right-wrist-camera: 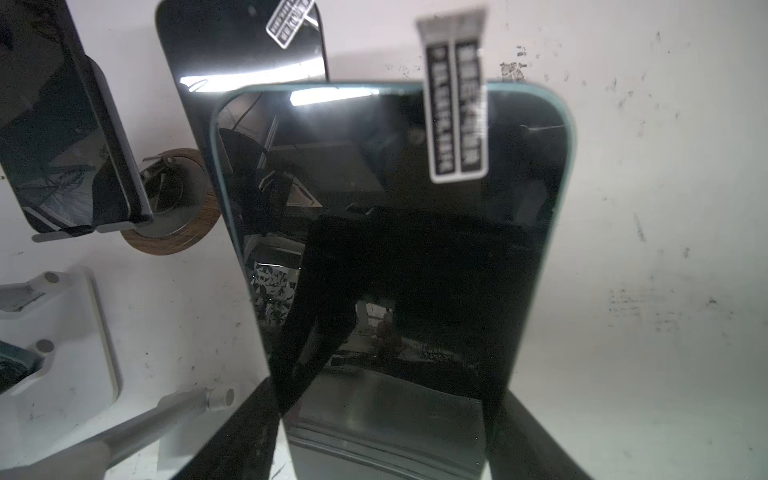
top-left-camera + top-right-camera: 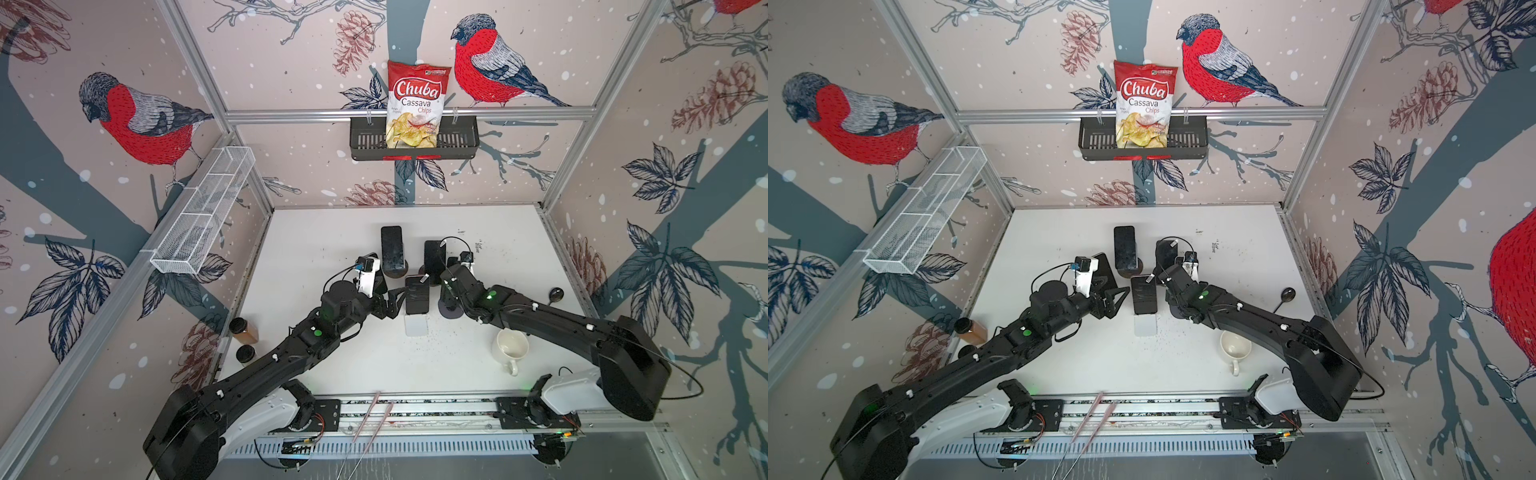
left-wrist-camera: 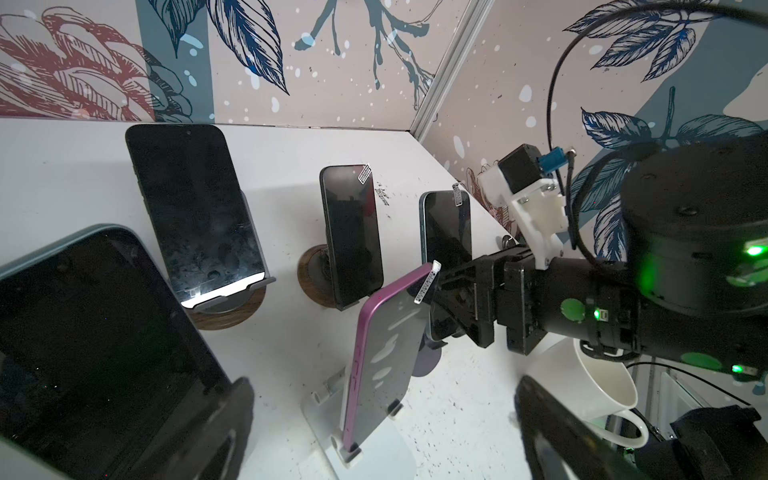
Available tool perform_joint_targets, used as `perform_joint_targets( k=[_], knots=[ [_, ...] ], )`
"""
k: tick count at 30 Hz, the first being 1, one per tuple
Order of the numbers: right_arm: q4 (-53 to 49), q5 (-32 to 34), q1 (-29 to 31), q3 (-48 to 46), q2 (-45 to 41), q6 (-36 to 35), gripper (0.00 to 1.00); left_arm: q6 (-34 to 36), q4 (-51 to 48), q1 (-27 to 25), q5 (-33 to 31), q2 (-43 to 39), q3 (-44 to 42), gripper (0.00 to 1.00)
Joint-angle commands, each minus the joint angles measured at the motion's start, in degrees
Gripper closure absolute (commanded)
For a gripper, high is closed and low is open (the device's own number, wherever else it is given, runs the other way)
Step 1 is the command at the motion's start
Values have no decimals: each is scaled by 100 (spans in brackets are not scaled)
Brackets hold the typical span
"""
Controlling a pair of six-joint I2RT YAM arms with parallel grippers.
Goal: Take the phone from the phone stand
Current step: 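Lift the teal-edged phone off the dark round stand with the right gripper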
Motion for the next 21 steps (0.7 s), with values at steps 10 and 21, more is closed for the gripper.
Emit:
perform_joint_targets(
  k=[10, 21],
  knots=[
    [-420, -466, -577, 451, -596, -541, 40, 258, 460, 0, 382, -73, -106, 3],
    [-571, -1236, -1830, 539, -1272, -1286, 41, 314, 546, 0, 337, -235, -215, 3]
  ],
)
